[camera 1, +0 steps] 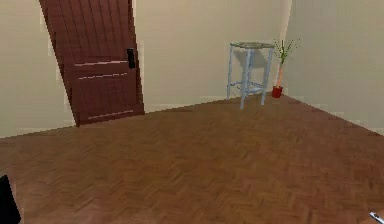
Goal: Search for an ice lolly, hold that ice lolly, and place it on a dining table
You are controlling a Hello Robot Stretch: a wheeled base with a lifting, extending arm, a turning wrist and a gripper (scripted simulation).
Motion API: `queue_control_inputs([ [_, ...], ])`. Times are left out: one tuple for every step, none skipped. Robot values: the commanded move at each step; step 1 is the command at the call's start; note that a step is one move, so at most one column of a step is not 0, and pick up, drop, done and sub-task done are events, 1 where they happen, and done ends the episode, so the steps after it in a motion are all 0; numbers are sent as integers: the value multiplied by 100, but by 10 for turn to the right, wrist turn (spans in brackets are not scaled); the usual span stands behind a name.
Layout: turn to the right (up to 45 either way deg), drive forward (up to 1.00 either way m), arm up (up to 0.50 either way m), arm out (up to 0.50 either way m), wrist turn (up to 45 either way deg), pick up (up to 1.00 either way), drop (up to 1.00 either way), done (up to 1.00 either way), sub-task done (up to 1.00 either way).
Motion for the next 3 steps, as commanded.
queue_control_inputs([
  [0, 0, 0, 0, 450, 0, 0, 0, 0],
  [0, 0, 0, 0, 450, 0, 0, 0, 0],
  [0, 0, 0, 0, 450, 0, 0, 0, 0],
])
